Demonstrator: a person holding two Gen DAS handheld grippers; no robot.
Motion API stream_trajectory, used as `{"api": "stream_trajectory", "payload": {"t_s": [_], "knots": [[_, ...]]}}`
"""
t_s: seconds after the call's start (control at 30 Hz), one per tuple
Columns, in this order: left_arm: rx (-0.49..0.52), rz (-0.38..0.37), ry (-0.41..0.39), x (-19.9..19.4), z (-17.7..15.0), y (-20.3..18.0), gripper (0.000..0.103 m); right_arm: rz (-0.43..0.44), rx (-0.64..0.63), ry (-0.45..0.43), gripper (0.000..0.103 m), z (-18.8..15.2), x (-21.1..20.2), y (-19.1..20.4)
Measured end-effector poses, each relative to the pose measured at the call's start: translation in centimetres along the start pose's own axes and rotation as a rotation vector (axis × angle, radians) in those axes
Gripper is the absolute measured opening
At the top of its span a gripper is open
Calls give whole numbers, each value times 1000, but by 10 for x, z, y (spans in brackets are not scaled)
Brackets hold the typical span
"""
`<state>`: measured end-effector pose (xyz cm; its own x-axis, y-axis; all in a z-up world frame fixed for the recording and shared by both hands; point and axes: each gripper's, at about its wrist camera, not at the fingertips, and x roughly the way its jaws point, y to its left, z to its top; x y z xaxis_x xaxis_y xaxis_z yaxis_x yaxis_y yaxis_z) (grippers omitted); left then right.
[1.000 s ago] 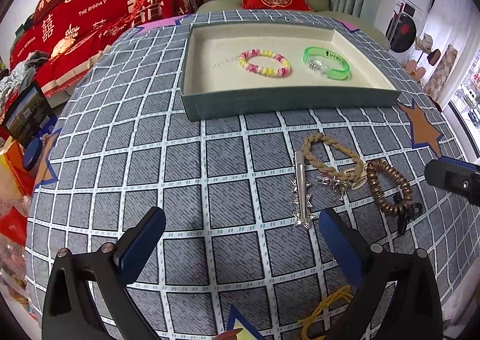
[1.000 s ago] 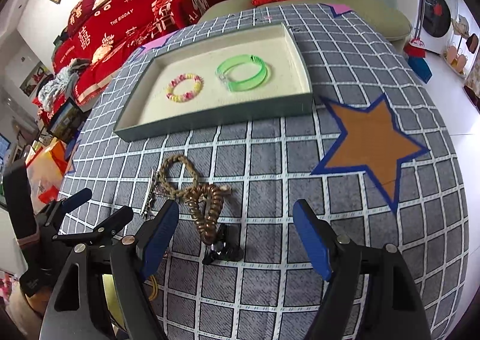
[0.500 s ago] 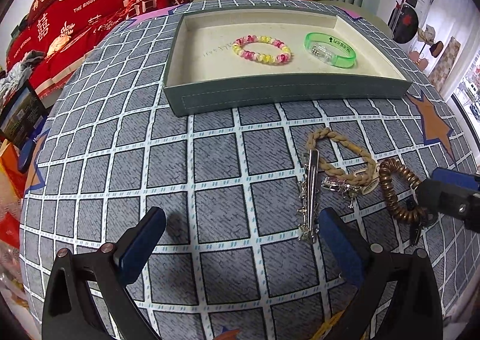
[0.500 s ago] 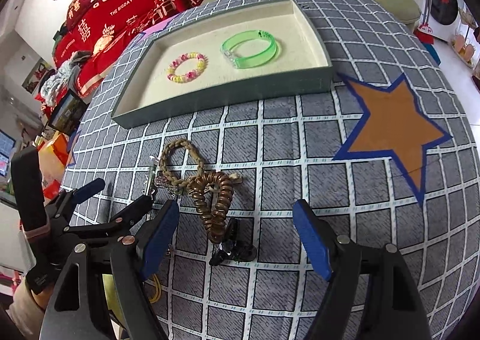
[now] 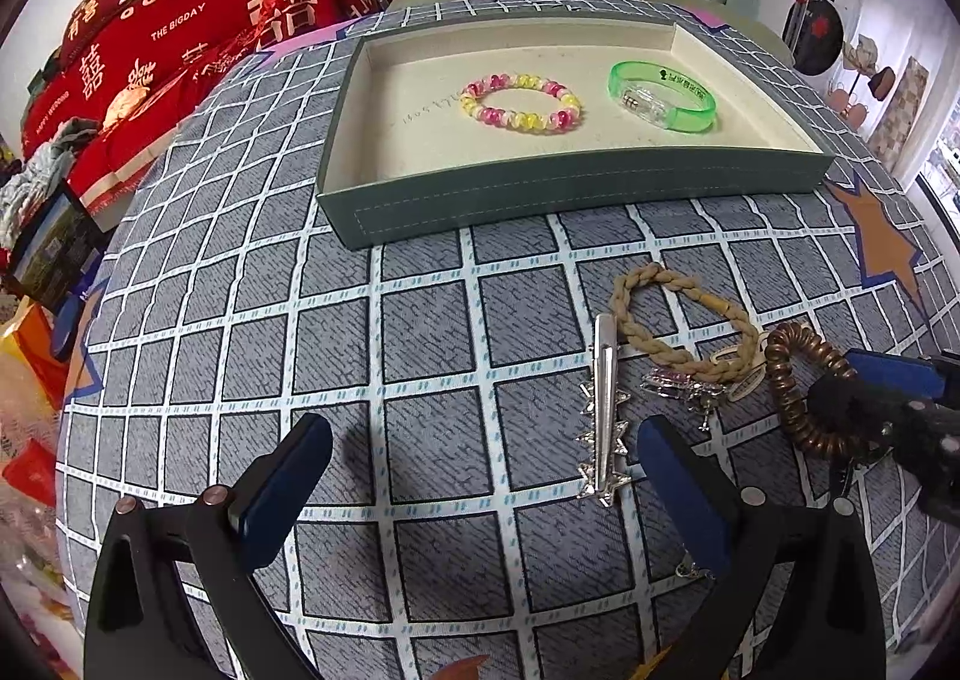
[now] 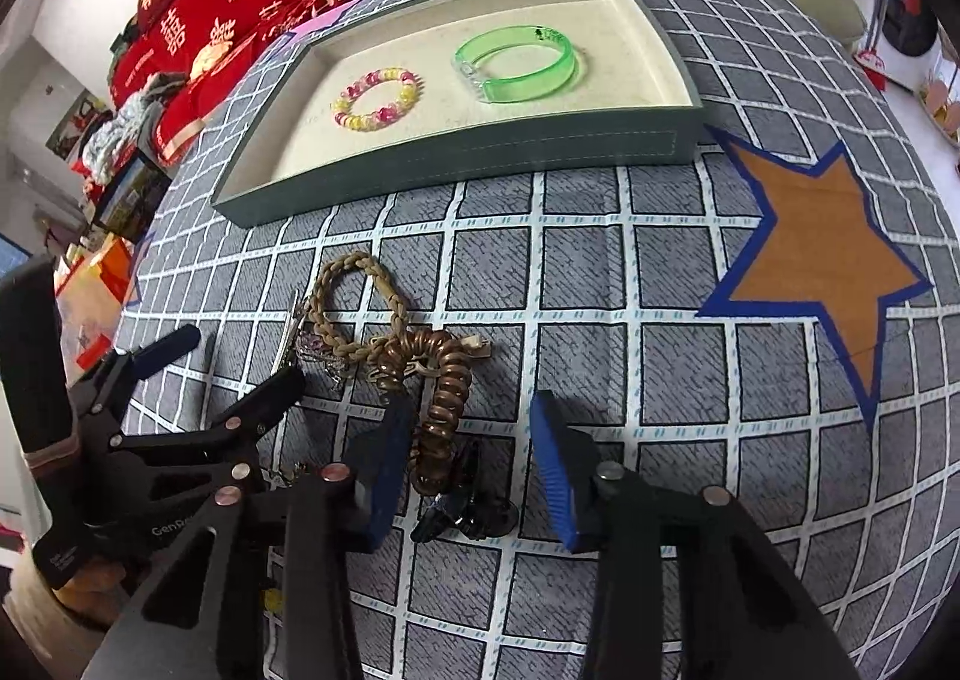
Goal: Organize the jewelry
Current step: 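Grasp the silver hair clip with left tool while right tool grasps brown coil tie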
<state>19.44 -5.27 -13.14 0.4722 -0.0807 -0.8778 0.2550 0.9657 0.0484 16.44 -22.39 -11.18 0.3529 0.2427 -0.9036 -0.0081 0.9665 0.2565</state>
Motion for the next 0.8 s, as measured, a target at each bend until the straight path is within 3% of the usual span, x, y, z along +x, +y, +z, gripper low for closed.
{"api": "stream_trajectory", "payload": {"t_s": [0.13,0.23,0.3,0.33,0.5,0.57,0.8], "knots": [[1,-24,-2,0,1,-1,103,-33,-42,3,33,-1,1,6],[17,-48,-3,-3,2,-5,91,-31,-52,12,18,0,4,9],[37,-62,-7,-6,1,-8,79,-31,-58,13,12,0,5,9],[46,-69,-8,-7,1,-10,76,-29,-58,10,12,0,5,8],[76,-114,-8,-11,0,-18,37,-2,-40,-25,11,1,-4,8],[91,-119,-12,-13,0,-21,28,14,-28,-41,11,1,-11,5],[58,-160,-30,-23,-5,-11,27,43,4,-75,11,4,-28,-5]]}}
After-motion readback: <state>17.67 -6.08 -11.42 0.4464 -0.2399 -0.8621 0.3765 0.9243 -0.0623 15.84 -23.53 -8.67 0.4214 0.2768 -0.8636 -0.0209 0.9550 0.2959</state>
